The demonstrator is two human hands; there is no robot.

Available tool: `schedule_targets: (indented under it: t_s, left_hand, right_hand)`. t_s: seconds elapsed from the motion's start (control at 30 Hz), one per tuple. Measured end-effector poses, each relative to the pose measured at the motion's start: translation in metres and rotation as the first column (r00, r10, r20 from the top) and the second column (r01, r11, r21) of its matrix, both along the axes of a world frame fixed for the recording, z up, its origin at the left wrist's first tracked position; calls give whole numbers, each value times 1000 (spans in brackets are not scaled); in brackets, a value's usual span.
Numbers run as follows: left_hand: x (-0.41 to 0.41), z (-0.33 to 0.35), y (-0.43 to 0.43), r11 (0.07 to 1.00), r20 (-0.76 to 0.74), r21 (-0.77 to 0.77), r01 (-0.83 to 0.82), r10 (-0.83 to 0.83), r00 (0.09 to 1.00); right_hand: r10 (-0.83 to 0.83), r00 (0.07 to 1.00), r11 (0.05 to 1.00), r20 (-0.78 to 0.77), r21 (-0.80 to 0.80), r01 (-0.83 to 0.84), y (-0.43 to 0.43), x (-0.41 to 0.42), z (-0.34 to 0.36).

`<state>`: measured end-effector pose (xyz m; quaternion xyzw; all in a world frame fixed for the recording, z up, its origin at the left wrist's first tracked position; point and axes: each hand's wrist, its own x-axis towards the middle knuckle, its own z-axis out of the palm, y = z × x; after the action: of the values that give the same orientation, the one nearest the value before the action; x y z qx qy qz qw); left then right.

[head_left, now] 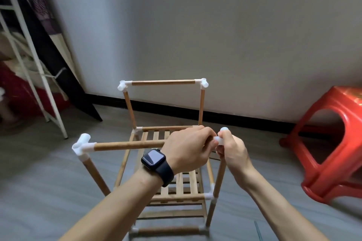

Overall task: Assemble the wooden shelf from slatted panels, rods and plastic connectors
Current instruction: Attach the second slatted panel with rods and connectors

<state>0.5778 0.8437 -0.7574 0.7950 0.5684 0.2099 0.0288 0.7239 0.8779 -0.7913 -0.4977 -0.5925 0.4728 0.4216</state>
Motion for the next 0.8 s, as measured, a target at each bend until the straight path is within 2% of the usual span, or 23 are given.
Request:
schedule_targets:
  t_s: [0.07,0.13,0.2,0.27,0.3,0.33,0.37,0.4,0.43,0.47,0.53,0.6,0.8]
  left_hand:
    - [-12,10,-7,996,116,-75,38,-30,993]
    - [-45,24,-21,996,168,-81,-46,60,984]
    - [-97,30,-42,956,28,35,-290,289,957]
    - [-148,28,-69,831,-69,124,-543,553,830]
    - [-168,23,-80,773,-27,98,-627,631,775]
    - [-182,16,-88,749,85,6,-663,660,746]
    - [-189,7,-91,758,294,-136,-638,646,704]
    - [-190,-2,-92,792,531,-259,-553,595,603]
    - [-188,-11,-90,818,701,-307,-487,540,465]
    - [-184,-18,-88,823,790,-298,-484,497,359]
    - [-179,-29,-84,792,852,-236,-563,448,272]
    - [-179,-31,-82,755,880,-201,-624,419,224]
    - [-225,-31,-107,645,874,-169,-746,448,190]
  right_hand:
    - [55,998,998,-30,-1,-55,0,4,-1]
    - [85,995,996,-44,4,-85,2,8,0]
    - [120,990,993,-74,9,-120,3,9,0]
    - [139,986,990,-96,17,-138,4,7,-3]
    - [135,984,991,-113,17,-134,4,5,-4]
    - [125,983,992,-135,16,-124,4,3,-5]
    - [110,981,994,-159,15,-109,4,0,-7]
    - [94,979,996,-183,16,-93,5,-2,-9]
    - [82,976,997,-200,20,-79,5,-5,-10]
    - [65,975,998,-211,26,-61,5,-9,-12]
    - [26,976,999,-218,34,-19,2,-18,-14]
    - [11,977,999,-212,39,-3,0,-31,-12]
    - [104,974,995,-204,33,-99,-5,-94,-15]
